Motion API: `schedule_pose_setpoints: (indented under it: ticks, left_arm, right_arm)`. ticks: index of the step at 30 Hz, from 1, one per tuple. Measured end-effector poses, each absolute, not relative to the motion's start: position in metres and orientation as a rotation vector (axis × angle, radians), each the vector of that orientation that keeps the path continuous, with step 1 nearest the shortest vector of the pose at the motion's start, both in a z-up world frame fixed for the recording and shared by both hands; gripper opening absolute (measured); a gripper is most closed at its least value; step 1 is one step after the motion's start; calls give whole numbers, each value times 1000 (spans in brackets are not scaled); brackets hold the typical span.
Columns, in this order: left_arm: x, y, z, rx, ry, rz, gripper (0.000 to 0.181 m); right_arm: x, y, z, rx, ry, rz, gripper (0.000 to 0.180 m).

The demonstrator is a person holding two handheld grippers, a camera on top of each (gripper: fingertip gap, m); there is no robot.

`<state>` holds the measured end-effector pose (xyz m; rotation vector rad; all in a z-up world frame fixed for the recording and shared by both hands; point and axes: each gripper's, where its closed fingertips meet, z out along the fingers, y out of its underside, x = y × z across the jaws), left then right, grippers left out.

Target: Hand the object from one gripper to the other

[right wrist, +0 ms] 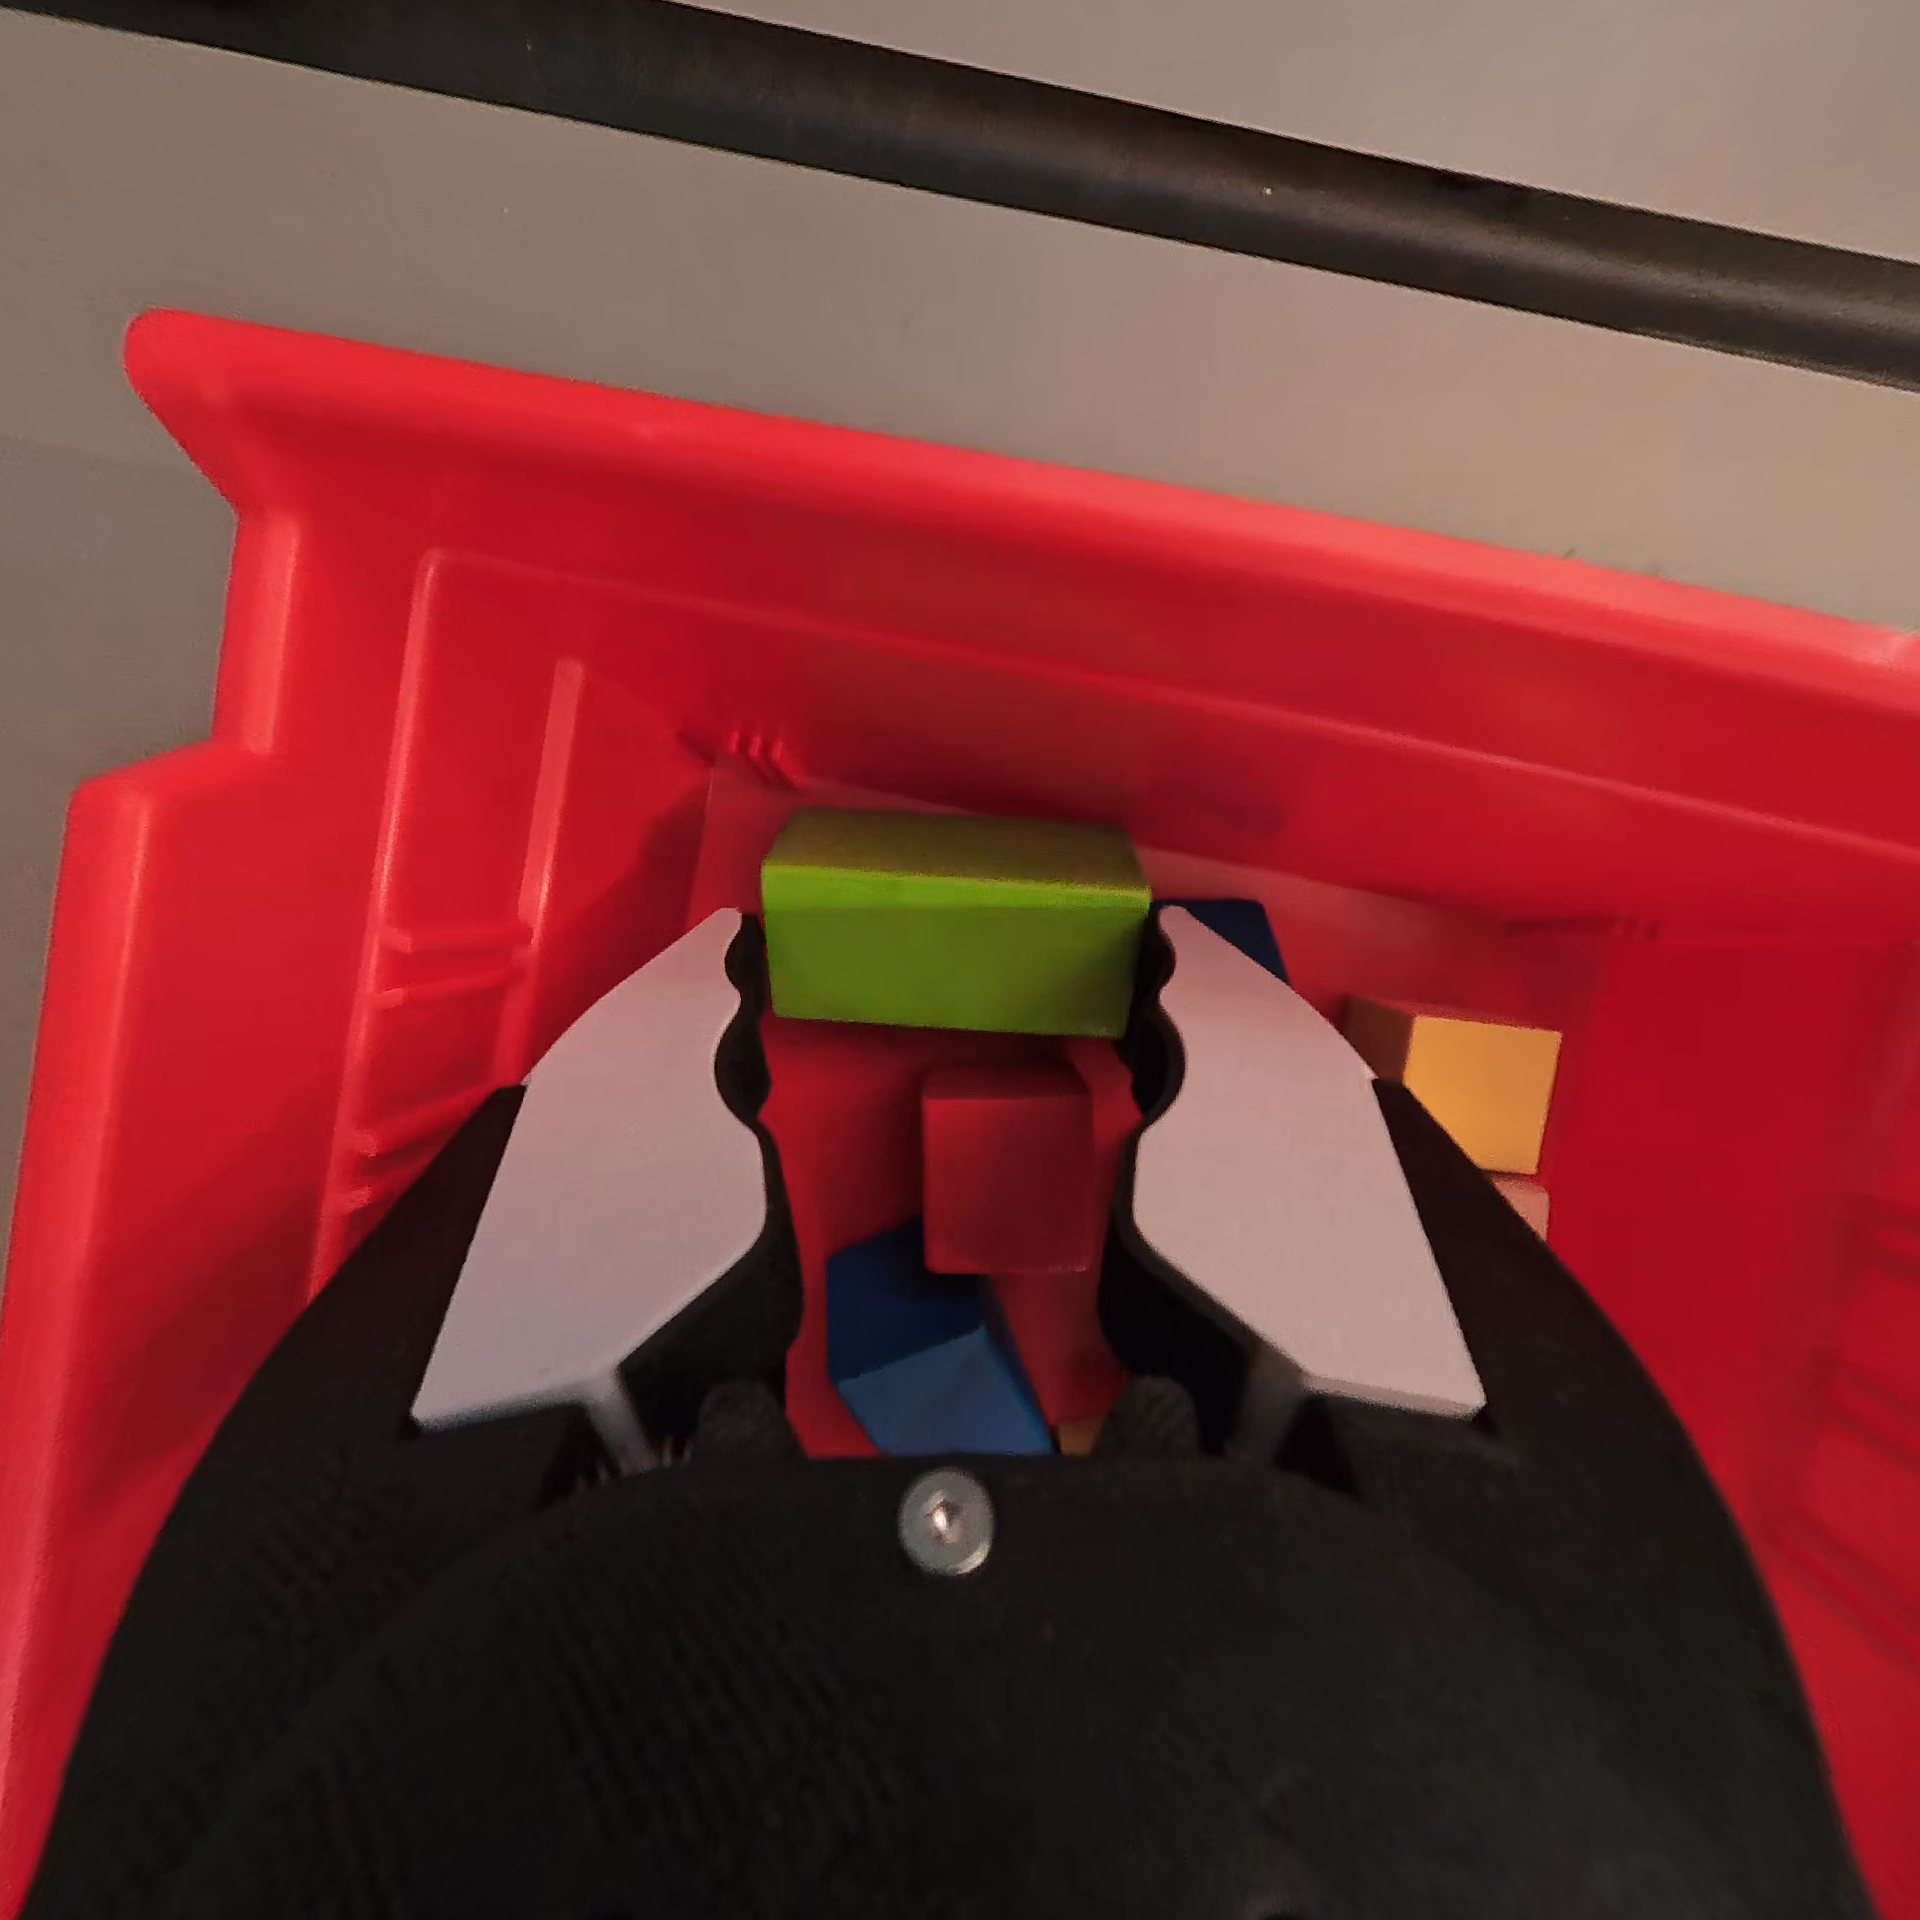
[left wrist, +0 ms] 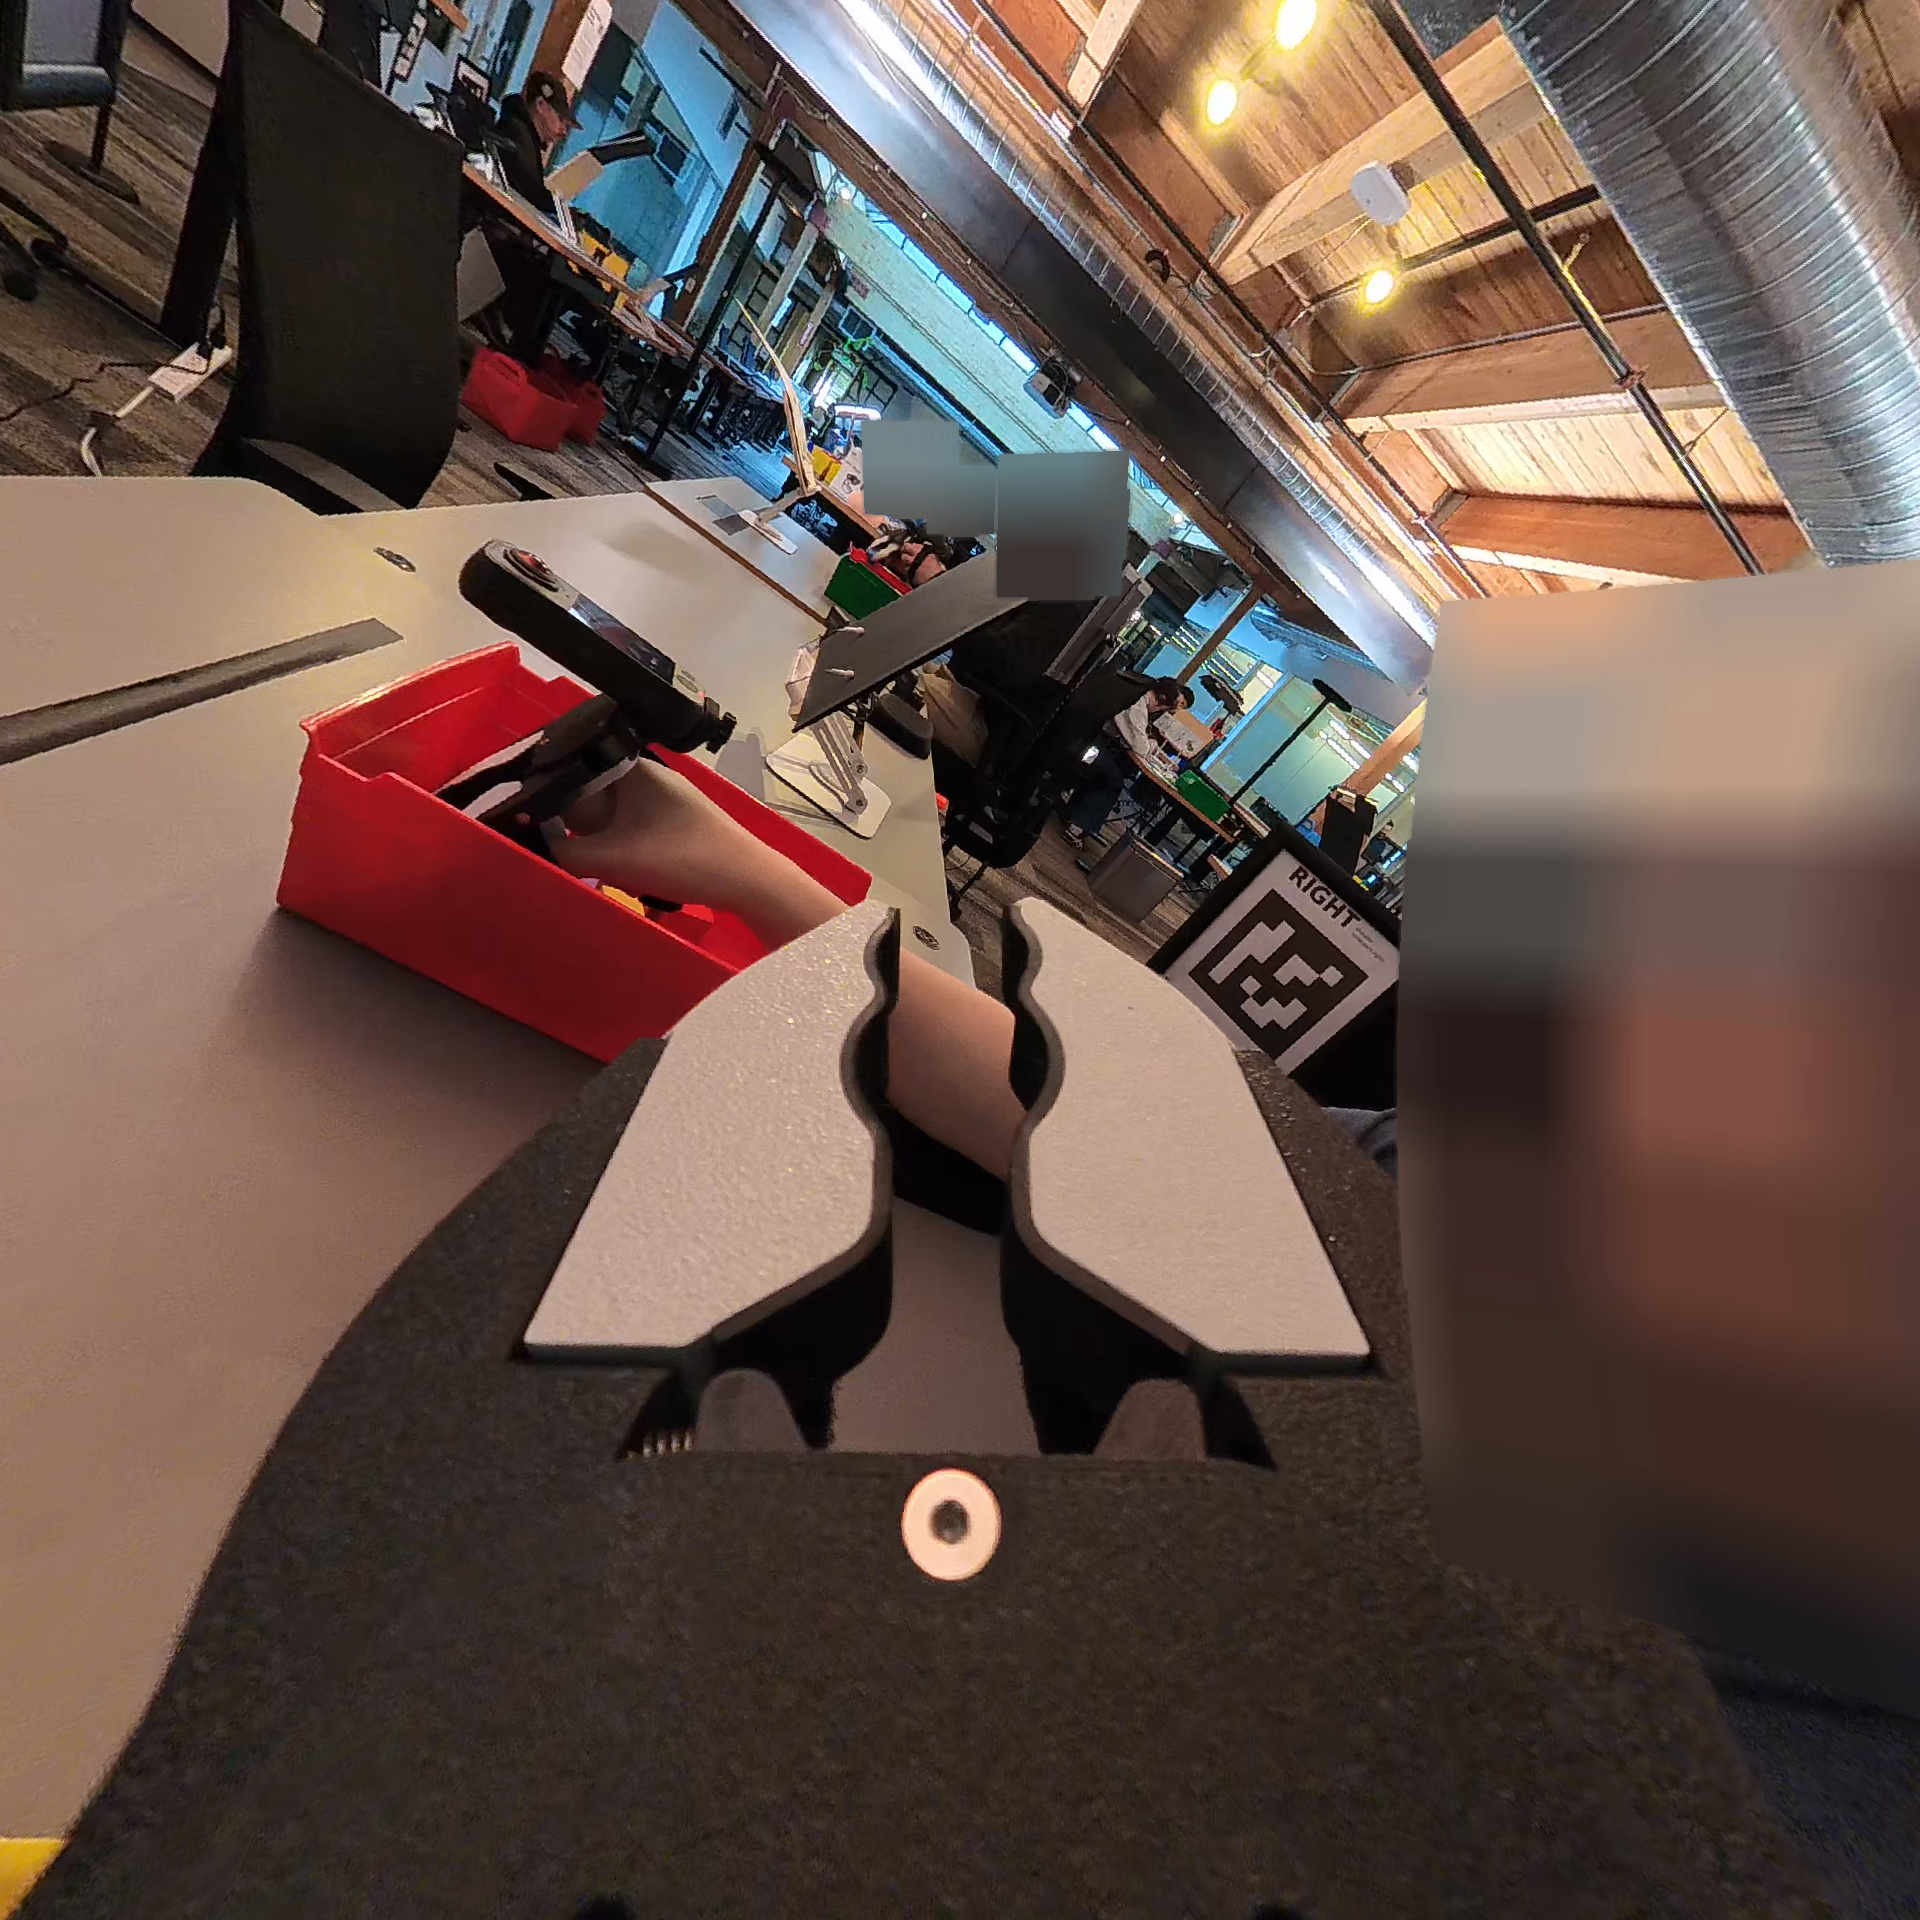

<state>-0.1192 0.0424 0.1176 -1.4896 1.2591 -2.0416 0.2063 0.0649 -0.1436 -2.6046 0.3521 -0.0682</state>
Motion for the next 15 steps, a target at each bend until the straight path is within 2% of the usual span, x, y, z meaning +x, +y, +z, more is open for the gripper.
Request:
schedule_pose_setpoints:
  ticks: [9,15]
  left_arm:
    - [-120,41,118,-1486,1265,-2054,18]
    - [-129,48,121,-1500,1246,-2014,19]
  right_arm:
    - [206,70,-140,-2588,338,-50,72]
    - [205,56,-108,-2498,314,-70,71]
